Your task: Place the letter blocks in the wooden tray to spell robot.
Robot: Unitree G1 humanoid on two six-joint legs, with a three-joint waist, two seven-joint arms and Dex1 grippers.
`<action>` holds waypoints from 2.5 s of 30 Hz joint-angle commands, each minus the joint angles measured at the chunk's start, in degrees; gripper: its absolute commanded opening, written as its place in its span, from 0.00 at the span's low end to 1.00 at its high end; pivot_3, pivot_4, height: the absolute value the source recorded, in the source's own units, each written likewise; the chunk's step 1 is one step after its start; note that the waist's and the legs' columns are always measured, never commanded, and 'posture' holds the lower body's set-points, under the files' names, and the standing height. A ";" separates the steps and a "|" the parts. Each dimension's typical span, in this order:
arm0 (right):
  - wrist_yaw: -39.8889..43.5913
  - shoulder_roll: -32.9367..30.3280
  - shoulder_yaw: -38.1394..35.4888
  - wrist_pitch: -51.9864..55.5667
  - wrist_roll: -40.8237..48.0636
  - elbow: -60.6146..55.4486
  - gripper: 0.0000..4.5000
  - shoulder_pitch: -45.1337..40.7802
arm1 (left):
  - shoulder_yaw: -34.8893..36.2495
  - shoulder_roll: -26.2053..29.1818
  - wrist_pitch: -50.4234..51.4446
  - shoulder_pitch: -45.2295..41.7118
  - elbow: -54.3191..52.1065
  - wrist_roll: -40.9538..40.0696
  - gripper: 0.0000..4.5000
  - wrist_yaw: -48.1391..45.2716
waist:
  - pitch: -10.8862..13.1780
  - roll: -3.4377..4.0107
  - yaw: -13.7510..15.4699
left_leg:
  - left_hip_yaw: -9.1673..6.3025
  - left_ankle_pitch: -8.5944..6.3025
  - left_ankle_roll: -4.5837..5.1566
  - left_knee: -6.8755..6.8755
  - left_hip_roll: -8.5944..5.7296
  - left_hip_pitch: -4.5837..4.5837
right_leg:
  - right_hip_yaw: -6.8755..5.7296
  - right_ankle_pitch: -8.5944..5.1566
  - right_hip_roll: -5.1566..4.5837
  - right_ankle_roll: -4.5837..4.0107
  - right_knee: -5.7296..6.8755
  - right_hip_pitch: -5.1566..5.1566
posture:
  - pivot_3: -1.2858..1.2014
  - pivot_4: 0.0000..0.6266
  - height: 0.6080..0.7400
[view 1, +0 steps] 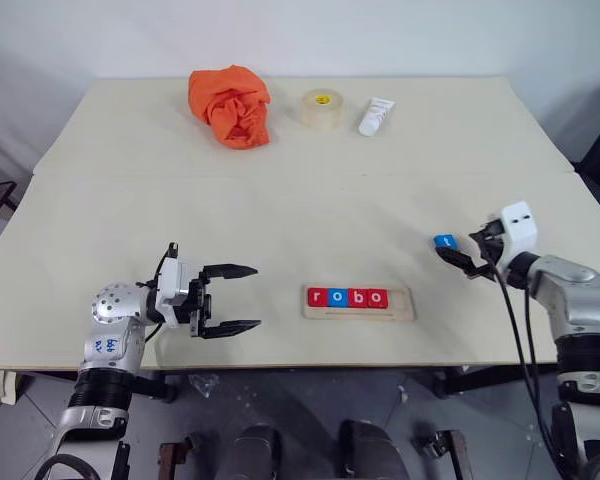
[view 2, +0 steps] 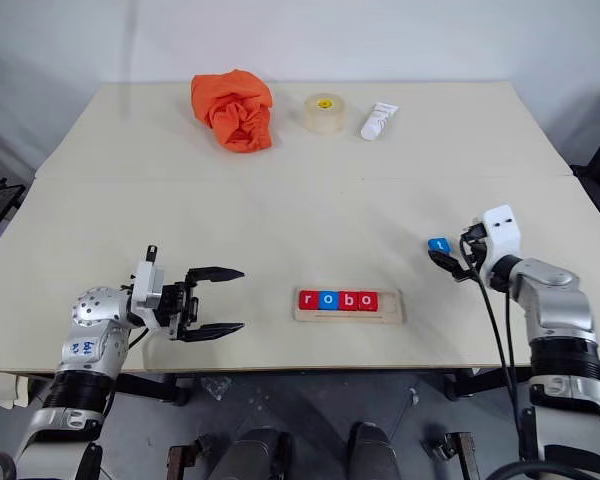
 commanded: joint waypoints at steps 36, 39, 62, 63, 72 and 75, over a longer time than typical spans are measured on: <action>-32.54 21.50 -8.34 34.39 7.19 -66.96 0.33 30.78 | -1.51 -2.28 -0.94 -7.69 7.70 -0.10 1.00 -6.12 | -0.02 0.02 -0.21 | 0.01 0.00 0.02 -0.06 -0.04 -0.03 | 0.22 0.00 0.10 0.00 0.23 -0.20 | 0.52 0.24 1.00; -31.93 20.81 -8.43 33.22 7.14 -66.31 0.33 31.64 | -1.65 -2.36 -1.19 -7.98 8.14 -0.02 1.00 -6.35 | -0.02 0.02 -0.22 | 0.03 0.00 0.05 -0.06 -0.08 -0.03 | 0.26 0.00 0.07 0.00 0.23 -0.20 | 0.52 0.24 1.00; 26.73 -20.62 7.19 -10.29 1.71 -26.78 0.99 18.29 | -1.13 -2.98 -1.36 -4.07 3.52 -0.24 1.00 -3.10 | 0.03 -0.07 -0.34 | 0.20 -0.03 0.29 0.00 -0.03 0.06 | 0.22 0.01 0.09 0.02 -0.12 0.07 | 0.52 0.24 1.00; 29.16 -20.57 9.48 -13.44 -0.09 -22.33 0.99 15.07 | -1.00 -2.92 -1.27 -3.72 3.08 -0.26 1.00 -2.82 | 0.03 -0.08 -0.37 | 0.19 -0.02 0.28 -0.01 -0.03 0.06 | 0.21 0.01 0.07 0.02 -0.14 0.07 | 0.52 0.24 1.00; 41.39 -15.83 18.90 -27.19 -6.95 1.46 0.91 -0.32 | -0.08 -2.09 -0.47 -0.24 -1.03 -0.57 1.00 -0.21 | 0.04 -0.07 -0.18 | 0.08 -0.01 0.19 0.02 -0.03 0.03 | 0.04 0.03 -0.02 0.06 -0.14 0.08 | 0.52 0.24 1.00; 41.85 -15.02 19.13 -27.40 -7.77 4.08 0.74 -2.21 | 0.12 -1.75 -0.27 0.41 -1.87 -0.74 1.00 0.50 | 0.03 -0.07 -0.27 | 0.05 -0.01 0.16 0.05 -0.03 0.02 | -0.01 0.04 -0.02 0.07 -0.21 0.13 | 0.52 0.24 1.00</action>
